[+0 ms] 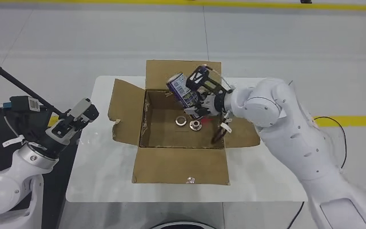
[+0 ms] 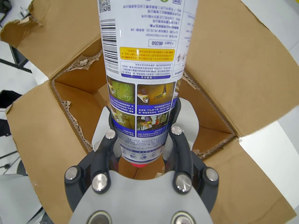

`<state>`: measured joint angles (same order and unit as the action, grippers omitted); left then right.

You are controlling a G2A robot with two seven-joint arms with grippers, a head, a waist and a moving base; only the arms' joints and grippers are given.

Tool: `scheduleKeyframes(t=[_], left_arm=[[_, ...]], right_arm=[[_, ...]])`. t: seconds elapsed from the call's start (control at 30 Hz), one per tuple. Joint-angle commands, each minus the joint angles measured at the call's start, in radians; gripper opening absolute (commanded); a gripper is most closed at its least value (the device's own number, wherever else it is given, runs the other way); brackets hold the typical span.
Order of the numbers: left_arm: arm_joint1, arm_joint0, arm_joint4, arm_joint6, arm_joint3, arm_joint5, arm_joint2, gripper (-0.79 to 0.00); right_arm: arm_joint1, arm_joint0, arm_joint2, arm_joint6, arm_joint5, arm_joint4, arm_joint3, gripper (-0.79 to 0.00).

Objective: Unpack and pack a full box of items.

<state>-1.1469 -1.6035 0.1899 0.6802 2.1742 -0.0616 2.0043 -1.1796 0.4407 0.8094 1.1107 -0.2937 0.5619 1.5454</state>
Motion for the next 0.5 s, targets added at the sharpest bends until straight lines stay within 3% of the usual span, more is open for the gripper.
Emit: scheduleKeyframes(t=[0.0,0.17,0.47], left_arm=[[0.000,0.000,0.000,0.000,0.000,0.000,0.000,0.000],[0.000,0.000,0.000,0.000,0.000,0.000,0.000,0.000],[0.000,0.000,0.000,0.000,0.000,0.000,0.000,0.000]], right_arm=[[-0.012,-0.019,-0.035,-0.010,-0.030,-0.011,-0.032,-0.785],[-0.053,-0.089,-0.146,0.018,-0.170,-0.061,-0.142,-0.785],[-0.126,-0.183,-0.298,0.063,-0.294,-0.080,-0.304,-0.785]])
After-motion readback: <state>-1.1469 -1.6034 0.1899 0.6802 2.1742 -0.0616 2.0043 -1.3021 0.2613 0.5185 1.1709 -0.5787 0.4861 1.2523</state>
